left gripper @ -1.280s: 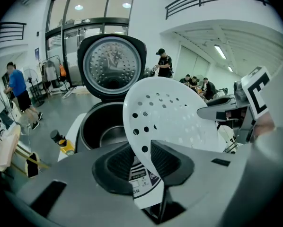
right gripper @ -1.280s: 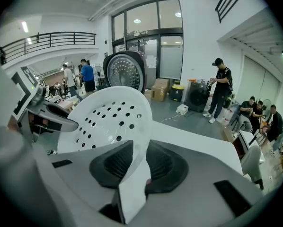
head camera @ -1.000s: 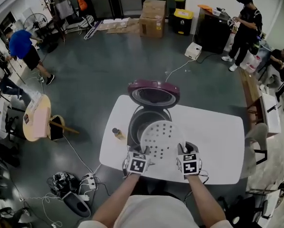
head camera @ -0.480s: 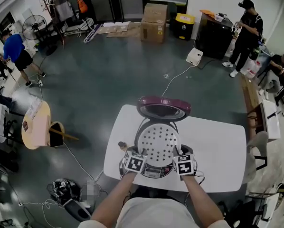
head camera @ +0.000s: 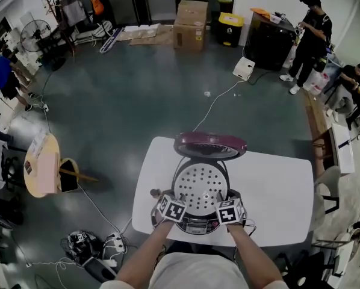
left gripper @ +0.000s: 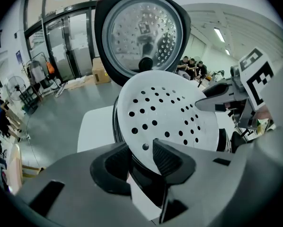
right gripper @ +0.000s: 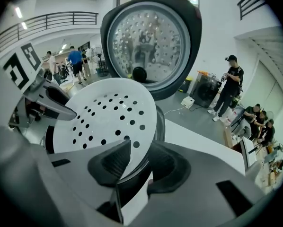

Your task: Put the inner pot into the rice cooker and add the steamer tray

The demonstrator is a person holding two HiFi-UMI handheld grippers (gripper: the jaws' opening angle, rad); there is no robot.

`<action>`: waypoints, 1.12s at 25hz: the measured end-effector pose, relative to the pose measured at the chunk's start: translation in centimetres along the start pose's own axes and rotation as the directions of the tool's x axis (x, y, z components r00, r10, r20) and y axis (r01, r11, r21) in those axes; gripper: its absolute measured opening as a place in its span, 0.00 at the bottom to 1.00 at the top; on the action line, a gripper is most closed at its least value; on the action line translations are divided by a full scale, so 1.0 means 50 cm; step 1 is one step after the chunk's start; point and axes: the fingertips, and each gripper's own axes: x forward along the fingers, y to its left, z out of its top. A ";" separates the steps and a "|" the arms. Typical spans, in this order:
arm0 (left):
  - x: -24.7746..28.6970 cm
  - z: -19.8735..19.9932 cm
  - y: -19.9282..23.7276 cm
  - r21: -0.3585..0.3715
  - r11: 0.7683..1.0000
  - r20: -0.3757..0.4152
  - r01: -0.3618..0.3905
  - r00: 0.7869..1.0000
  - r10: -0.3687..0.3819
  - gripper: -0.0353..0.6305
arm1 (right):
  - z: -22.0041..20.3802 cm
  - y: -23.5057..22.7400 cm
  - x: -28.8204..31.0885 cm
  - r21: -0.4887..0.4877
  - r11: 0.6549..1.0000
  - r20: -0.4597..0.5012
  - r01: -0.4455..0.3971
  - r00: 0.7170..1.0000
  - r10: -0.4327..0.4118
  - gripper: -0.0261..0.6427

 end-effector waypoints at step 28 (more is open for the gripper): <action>0.011 -0.024 0.028 0.108 0.993 -0.032 -0.044 0.998 0.048 0.46 | -0.042 0.004 0.023 -0.100 0.992 -0.096 0.076 0.992 -0.086 0.38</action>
